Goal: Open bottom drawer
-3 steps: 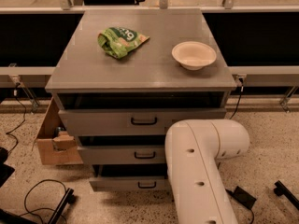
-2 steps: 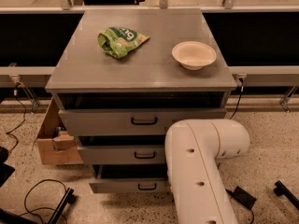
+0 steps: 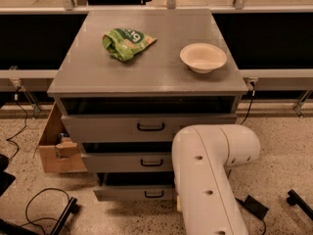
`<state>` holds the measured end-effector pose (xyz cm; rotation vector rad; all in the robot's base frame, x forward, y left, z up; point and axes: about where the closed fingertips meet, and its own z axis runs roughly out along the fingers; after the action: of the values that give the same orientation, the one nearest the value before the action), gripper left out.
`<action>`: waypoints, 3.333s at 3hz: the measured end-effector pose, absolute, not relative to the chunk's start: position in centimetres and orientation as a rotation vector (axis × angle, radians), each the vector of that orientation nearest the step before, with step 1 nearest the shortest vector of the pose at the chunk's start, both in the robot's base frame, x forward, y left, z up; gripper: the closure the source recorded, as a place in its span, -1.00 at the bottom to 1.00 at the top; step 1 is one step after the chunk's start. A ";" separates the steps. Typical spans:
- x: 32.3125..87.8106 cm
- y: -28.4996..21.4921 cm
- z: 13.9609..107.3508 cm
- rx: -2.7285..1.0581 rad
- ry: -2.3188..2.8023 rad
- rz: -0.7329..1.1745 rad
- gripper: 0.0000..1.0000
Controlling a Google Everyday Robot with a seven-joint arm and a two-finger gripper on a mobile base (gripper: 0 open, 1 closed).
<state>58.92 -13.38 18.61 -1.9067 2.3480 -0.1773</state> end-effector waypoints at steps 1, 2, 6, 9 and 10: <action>55.7 -12.6 17.7 -1.883 2.423 -0.122 -0.65; 51.3 -11.0 17.7 -1.873 2.494 -0.069 -0.18; 49.6 -10.3 18.5 -1.876 2.511 -0.056 0.27; 49.6 -10.3 18.6 -1.876 2.512 -0.056 -1.00; 49.6 -10.3 18.6 -1.876 2.512 -0.056 -1.00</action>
Offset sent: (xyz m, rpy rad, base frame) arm -0.1525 0.0514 -0.0044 0.0012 0.1838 -0.1356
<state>49.63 -10.25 18.63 -1.8765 2.5117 -0.0557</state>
